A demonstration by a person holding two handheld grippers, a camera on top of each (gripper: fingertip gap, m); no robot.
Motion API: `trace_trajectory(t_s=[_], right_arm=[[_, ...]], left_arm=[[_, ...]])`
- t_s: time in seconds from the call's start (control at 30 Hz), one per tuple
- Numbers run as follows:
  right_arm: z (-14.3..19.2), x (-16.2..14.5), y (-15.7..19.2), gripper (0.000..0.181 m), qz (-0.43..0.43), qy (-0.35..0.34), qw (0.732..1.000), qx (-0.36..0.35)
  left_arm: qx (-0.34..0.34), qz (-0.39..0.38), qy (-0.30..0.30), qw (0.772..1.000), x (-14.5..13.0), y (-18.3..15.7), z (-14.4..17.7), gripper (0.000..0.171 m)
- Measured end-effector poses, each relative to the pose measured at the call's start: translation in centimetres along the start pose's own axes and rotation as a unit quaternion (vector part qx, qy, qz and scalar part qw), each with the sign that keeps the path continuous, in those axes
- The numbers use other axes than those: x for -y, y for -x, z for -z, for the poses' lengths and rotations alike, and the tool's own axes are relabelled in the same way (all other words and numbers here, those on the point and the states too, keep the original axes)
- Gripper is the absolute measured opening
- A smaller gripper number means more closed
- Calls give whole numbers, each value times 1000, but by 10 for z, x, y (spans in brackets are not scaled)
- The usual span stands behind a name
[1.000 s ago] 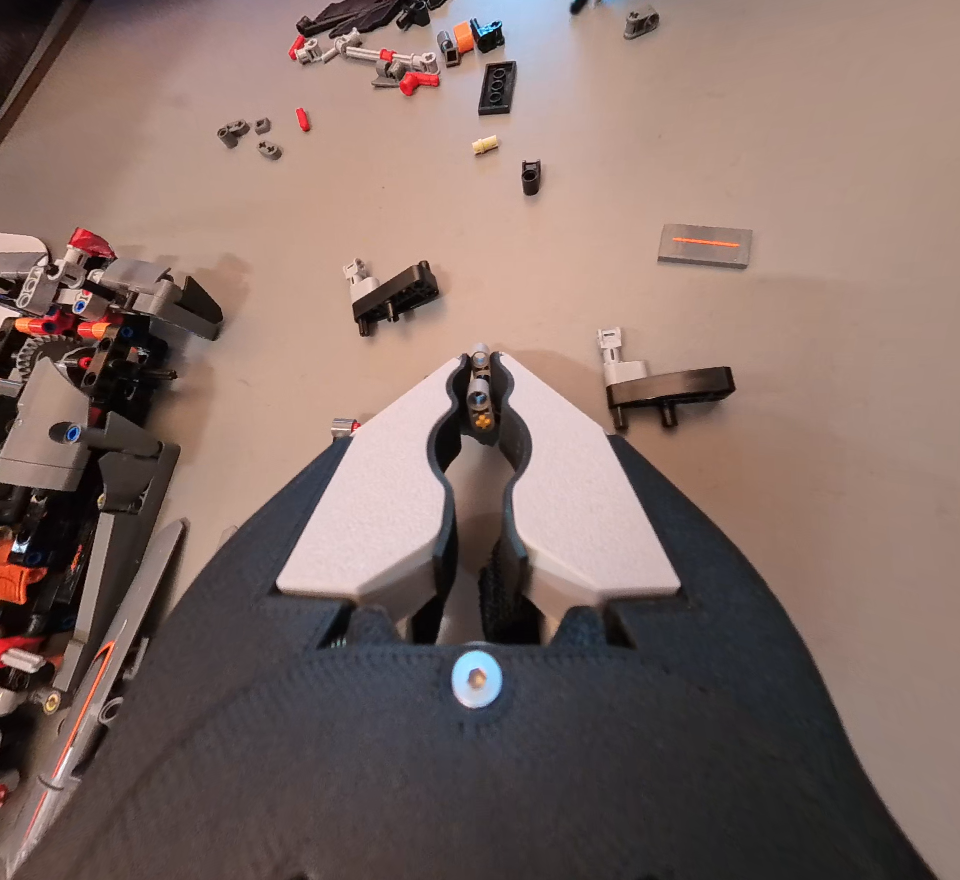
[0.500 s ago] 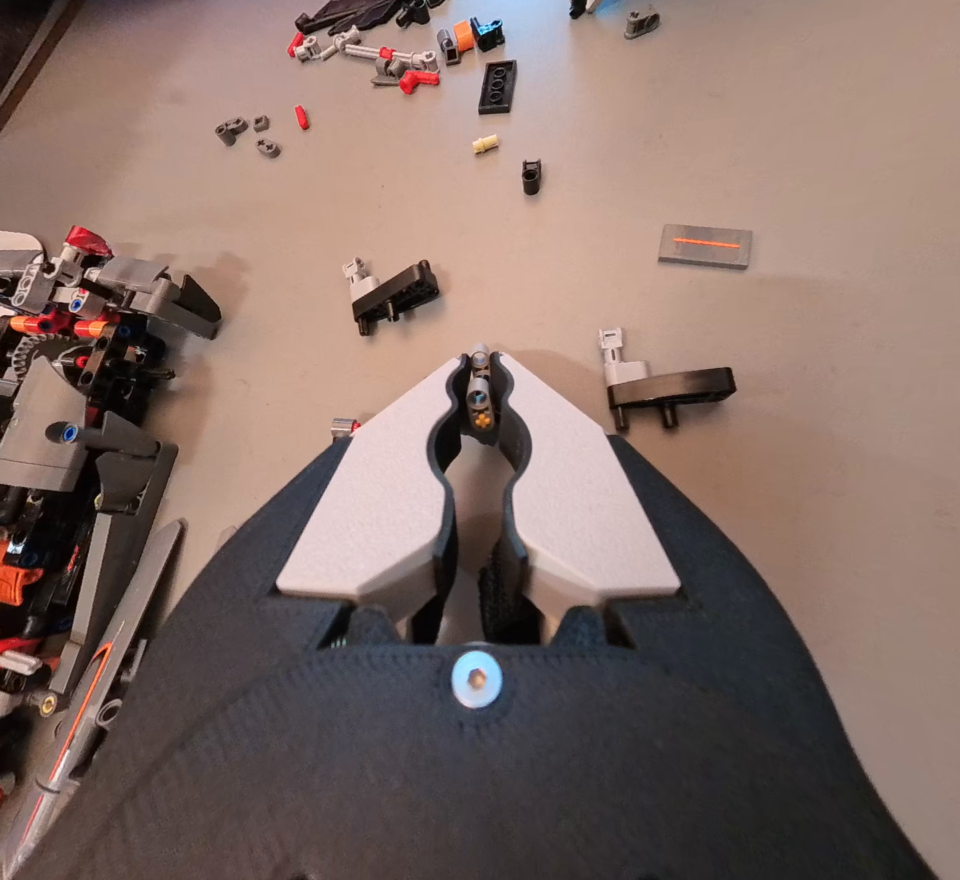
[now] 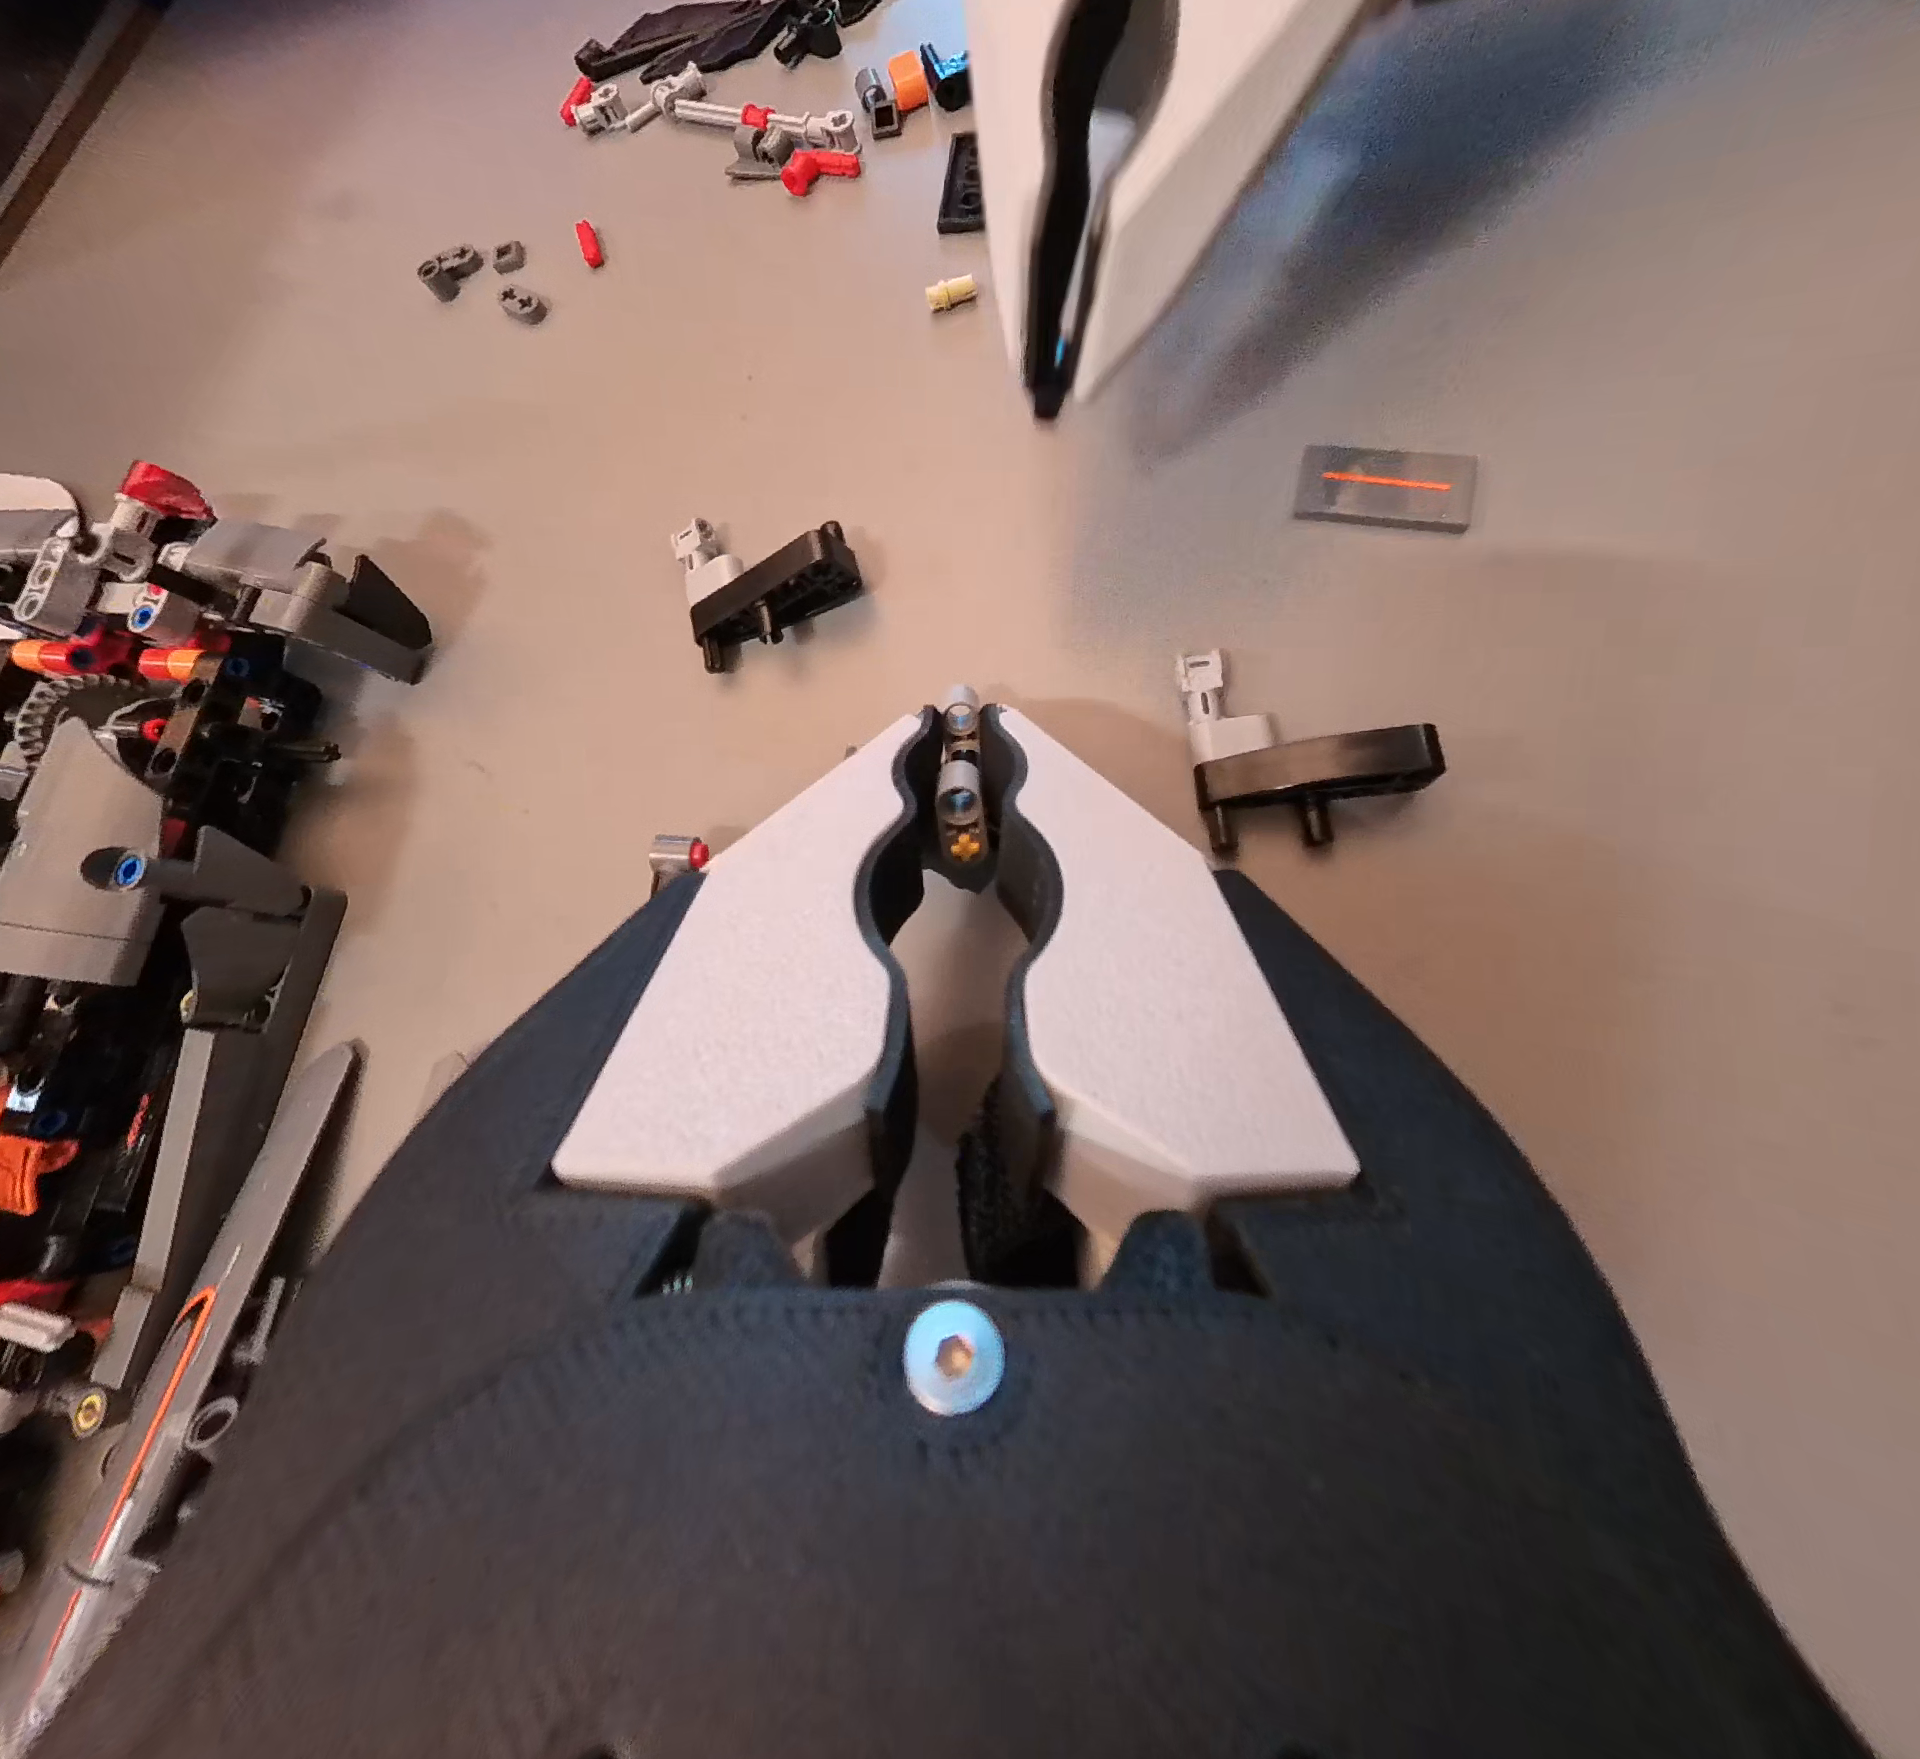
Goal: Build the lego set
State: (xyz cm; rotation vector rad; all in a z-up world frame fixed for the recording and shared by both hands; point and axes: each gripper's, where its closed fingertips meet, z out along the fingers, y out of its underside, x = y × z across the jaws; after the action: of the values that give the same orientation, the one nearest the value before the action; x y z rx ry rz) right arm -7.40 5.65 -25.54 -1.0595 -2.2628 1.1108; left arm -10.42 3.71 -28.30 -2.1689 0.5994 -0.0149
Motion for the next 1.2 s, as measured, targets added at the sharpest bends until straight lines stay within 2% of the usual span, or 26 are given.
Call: trace_trajectory(t_s=[0.1, 0.33, 0.67, 0.8, 1.0, 1.1, 1.2], right_arm=[[-16, 5, -1, 2, 2, 4, 1000, 14], [-30, 2, -4, 2, 7, 24, 999, 27], [-29, 2, -2, 2, 5, 12, 999, 34], [-30, 6, 1, 2, 5, 2, 999, 44], [-31, 9, 5, 2, 4, 0, 999, 54], [-32, 8, 6, 2, 2, 1, 999, 54], [-31, 8, 6, 2, 1, -1, 999, 53]], left_arm=[[-5, 4, -1, 1000, -1, 0, 1, 5], [7, 8, 7, 1000, -5, 4, 1, 6], [26, 9, 10, 1000, -10, 4, 18, 6], [35, 24, -17, 999, -7, 4, 29, 10], [61, -4, -15, 998, -3, 8, 31, 12], [52, -36, 20, 998, -10, 9, 30, 12], [41, -49, 5, 998, -4, 9, 42, 9]])
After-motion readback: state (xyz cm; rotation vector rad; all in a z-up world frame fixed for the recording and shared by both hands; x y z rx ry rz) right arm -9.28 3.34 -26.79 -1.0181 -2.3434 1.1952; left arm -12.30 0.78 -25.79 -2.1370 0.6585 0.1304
